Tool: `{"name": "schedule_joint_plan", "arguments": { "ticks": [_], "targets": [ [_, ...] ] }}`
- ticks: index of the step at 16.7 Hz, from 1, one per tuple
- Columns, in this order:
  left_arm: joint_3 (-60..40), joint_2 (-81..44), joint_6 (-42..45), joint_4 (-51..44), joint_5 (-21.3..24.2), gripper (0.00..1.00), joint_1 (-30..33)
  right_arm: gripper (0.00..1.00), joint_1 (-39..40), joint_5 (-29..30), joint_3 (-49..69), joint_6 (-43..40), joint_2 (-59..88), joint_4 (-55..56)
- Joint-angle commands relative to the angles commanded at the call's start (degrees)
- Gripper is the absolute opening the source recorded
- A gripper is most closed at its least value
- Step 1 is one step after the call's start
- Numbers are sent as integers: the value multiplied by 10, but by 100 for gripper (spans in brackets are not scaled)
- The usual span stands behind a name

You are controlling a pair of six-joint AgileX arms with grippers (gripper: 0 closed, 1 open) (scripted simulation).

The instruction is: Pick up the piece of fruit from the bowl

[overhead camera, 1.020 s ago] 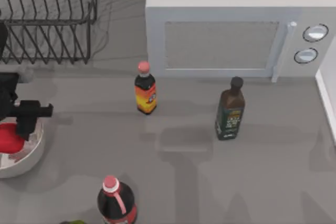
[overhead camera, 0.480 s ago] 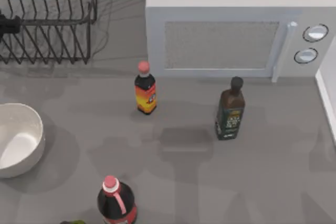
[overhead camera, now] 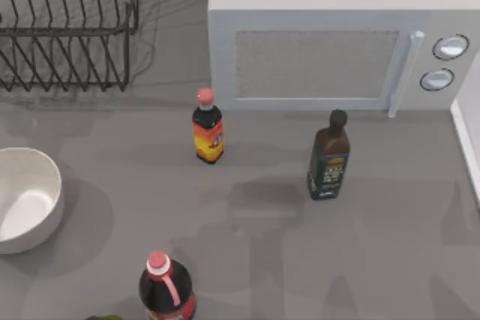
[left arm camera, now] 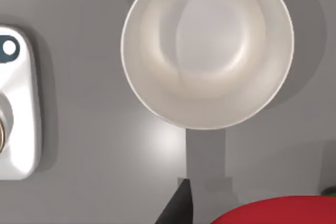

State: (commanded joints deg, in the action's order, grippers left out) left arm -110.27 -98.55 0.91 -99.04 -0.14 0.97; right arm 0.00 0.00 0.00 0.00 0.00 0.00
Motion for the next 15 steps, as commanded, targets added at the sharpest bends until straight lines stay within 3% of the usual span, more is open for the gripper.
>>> {"name": "schedule_joint_plan", "arguments": {
  "ticks": [5,12,15],
  "targets": [
    [-8,-23,-21,9,0,0,19,100,0,0,0,0,0,0],
    [-59,-176,-229,91,2,0,227,100,0,0,0,0,0,0],
    [-71,-222,-288,124,3,0,285,100,0,0,0,0,0,0]
  ]
}}
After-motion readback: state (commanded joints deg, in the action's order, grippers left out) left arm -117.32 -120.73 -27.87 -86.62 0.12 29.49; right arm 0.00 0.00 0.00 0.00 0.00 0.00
